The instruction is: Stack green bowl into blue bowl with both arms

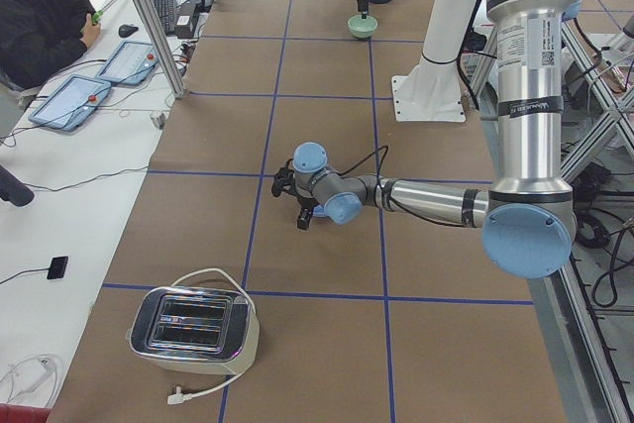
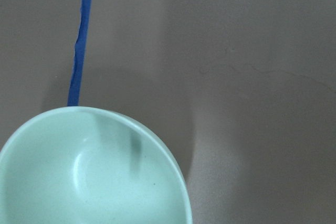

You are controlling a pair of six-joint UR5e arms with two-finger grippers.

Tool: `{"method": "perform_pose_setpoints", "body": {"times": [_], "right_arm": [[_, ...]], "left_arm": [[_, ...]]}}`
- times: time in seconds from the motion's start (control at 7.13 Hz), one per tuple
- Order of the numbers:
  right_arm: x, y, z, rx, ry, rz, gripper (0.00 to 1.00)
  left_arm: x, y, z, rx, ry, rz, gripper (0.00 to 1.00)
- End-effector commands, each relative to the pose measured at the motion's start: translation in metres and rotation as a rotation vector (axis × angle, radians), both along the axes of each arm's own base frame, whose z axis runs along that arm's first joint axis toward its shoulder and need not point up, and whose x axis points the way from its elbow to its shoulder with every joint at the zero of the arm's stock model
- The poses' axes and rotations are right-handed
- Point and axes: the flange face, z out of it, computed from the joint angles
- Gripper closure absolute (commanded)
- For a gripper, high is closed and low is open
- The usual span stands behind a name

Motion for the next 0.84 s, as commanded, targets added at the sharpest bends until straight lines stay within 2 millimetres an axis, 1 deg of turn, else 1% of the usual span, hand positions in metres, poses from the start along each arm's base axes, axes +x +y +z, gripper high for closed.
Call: {"method": "perform_pose_setpoints", "body": {"times": [0.0, 0.14, 0.28, 0.42, 0.56, 0.7], "right_arm": [[-0.0016, -0.0004, 0.0006, 0.001, 0.001, 0.0, 0.16], [-0.0019, -0.0002, 0.0006, 0.004, 0.001, -0.002, 0.28], [-0.0019, -0.0002, 0.0014, 0.002, 0.002, -0.001, 0.45], [-0.0033, -0.0005, 0.0006, 0.002, 0.001, -0.002, 0.66], [-0.0059, -0.0021, -0.0013, 0.006, -0.004, -0.002, 0.9], [-0.006, -0.0029, -0.0002, 0.006, -0.002, 0.0, 1.0]], "left_arm": [[0.0037, 0.0019, -0.0017, 0.008, 0.007, 0.008, 0.07], [0.0037, 0.0019, -0.0024, 0.011, 0.01, 0.007, 0.07], [0.0037, 0.0019, -0.0024, 0.011, 0.01, 0.007, 0.12], [0.0037, 0.0019, -0.0024, 0.011, 0.01, 0.007, 0.14], [0.0037, 0.0019, -0.0024, 0.011, 0.01, 0.007, 0.19], [0.0076, 0.004, -0.0024, 0.008, 0.01, 0.014, 0.3]]}}
